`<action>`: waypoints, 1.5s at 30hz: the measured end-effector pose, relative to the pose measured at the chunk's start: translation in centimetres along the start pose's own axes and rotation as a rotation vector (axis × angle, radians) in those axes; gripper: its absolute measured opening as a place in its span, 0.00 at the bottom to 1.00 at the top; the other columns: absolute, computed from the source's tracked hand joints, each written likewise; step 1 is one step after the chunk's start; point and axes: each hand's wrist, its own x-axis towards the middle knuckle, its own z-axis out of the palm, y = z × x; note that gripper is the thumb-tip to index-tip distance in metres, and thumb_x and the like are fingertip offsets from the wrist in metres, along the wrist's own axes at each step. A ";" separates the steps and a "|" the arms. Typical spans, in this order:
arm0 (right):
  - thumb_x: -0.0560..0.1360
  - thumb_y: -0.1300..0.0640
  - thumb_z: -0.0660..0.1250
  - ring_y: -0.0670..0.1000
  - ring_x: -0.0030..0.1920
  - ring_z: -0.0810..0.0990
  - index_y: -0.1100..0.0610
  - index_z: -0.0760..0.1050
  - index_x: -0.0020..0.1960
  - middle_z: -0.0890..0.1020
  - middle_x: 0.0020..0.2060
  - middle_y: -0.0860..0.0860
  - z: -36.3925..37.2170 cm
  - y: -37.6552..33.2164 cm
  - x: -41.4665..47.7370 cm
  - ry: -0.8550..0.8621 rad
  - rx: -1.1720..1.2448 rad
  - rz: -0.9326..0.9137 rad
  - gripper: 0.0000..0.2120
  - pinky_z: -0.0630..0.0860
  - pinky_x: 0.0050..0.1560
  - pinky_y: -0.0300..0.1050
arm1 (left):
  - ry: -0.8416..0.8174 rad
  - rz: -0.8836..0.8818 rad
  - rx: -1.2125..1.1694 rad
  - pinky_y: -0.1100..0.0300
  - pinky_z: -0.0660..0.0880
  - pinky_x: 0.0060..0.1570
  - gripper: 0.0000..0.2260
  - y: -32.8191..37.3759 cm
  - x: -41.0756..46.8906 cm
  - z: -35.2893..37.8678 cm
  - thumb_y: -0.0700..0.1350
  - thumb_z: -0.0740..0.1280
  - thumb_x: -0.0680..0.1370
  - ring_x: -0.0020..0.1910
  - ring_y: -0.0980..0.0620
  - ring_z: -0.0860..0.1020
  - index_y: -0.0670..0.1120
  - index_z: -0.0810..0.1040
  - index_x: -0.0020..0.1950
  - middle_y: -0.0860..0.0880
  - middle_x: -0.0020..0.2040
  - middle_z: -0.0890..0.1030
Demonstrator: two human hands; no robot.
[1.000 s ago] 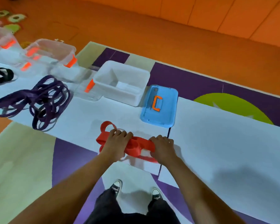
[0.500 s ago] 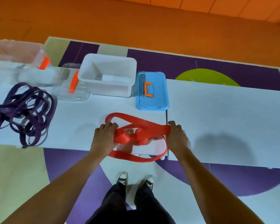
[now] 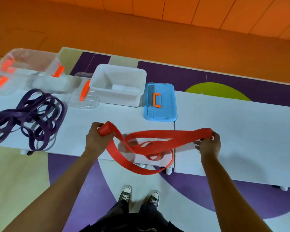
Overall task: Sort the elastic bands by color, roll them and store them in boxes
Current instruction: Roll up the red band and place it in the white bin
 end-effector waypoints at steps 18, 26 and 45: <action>0.72 0.63 0.54 0.51 0.59 0.79 0.56 0.80 0.64 0.77 0.63 0.58 -8.9 -9.2 4.2 0.486 0.082 -0.390 0.26 0.74 0.62 0.37 | 0.213 0.299 -0.184 0.64 0.71 0.52 0.14 5.8 2.0 -1.6 0.35 0.62 0.77 0.52 0.52 0.77 0.47 0.78 0.58 0.50 0.55 0.79; 0.69 0.58 0.60 0.47 0.63 0.76 0.38 0.76 0.55 0.77 0.63 0.49 -15.8 -16.7 6.9 0.623 -0.093 -0.694 0.20 0.75 0.65 0.45 | 0.231 0.532 -0.135 0.74 0.69 0.46 0.11 9.1 1.2 -1.5 0.36 0.64 0.79 0.41 0.64 0.76 0.45 0.77 0.60 0.49 0.58 0.75; 0.75 0.54 0.75 0.40 0.57 0.79 0.44 0.76 0.66 0.82 0.58 0.45 1.0 -12.5 -6.6 -0.657 -0.351 -0.665 0.21 0.74 0.60 0.39 | -0.320 0.554 -0.086 0.68 0.74 0.42 0.17 15.5 -5.0 -0.2 0.38 0.76 0.73 0.39 0.58 0.78 0.55 0.79 0.58 0.51 0.44 0.80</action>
